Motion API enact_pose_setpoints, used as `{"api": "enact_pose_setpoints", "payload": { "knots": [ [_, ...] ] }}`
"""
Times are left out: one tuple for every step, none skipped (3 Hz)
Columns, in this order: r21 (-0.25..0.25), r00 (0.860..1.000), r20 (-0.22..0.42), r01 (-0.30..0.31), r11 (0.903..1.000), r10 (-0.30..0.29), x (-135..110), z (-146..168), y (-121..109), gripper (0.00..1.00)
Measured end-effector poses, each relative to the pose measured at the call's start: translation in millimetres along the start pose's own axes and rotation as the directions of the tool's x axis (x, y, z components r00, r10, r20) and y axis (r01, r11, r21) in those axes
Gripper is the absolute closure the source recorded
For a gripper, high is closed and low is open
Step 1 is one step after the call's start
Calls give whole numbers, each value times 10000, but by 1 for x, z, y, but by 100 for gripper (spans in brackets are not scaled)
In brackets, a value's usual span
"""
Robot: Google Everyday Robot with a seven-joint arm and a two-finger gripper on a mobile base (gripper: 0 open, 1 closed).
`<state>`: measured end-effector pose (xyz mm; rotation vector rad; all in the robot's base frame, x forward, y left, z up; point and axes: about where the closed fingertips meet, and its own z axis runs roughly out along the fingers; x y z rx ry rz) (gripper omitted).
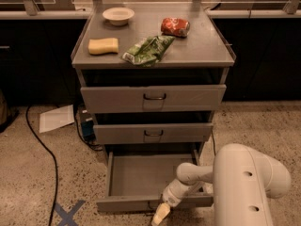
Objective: Open bottom drawer
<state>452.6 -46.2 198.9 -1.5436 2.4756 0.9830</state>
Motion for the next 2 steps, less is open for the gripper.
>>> {"api": "enact_pose_setpoints", "payload": {
  "knots": [
    [-82,10000,-15,-62,9999,62,-4,-3,-5,0],
    [-82,10000,-15,-62,9999,62,-4,-3,-5,0]
  ]
}}
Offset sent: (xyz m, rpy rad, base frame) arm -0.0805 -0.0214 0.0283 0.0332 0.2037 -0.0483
